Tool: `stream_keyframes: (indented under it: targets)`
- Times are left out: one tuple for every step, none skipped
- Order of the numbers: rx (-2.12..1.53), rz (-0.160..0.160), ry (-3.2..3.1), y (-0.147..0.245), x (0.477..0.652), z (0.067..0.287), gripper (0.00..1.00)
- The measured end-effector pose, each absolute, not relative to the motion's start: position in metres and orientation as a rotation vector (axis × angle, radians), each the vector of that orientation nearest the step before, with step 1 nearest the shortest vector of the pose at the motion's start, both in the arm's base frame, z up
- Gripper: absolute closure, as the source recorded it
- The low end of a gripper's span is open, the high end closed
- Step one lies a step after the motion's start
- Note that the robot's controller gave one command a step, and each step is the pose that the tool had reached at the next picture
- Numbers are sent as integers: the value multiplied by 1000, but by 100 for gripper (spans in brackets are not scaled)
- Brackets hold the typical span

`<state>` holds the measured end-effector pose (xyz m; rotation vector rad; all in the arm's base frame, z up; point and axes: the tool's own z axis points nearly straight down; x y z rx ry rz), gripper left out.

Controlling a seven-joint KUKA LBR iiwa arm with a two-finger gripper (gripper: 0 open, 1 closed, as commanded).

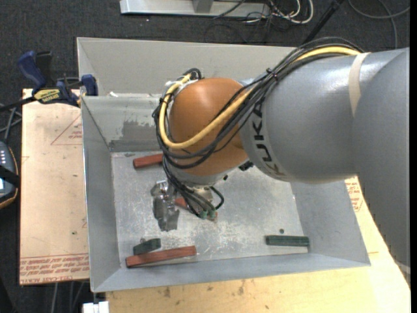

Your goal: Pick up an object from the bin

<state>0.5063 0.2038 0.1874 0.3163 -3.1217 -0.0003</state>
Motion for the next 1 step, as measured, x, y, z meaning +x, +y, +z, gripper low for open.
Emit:
stream_keyframes:
  targets:
    - [294,-3,-3130,213,501,221,0]
